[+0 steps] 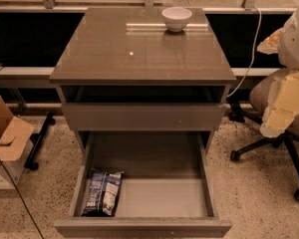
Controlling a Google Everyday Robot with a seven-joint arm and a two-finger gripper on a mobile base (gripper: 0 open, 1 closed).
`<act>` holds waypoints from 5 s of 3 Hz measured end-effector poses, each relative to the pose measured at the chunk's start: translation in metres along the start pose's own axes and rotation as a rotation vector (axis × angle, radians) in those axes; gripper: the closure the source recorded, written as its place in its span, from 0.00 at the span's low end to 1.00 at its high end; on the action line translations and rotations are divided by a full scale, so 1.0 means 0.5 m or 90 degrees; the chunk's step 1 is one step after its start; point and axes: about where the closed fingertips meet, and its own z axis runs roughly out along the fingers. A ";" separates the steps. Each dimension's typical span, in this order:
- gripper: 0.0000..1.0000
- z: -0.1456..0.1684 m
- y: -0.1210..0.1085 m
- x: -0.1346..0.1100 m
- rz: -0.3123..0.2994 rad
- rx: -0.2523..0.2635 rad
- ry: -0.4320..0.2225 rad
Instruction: Pick blue chip bag from middle drawer and place on counter
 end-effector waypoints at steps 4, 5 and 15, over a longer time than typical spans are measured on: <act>0.00 0.162 0.022 -0.084 -0.023 -0.041 -0.177; 0.00 0.242 0.014 -0.107 -0.017 -0.047 -0.248; 0.00 0.799 0.152 -0.278 0.022 -0.251 -0.399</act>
Offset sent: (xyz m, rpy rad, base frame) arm 0.0212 0.0433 -0.0448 0.2076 0.0099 0.0805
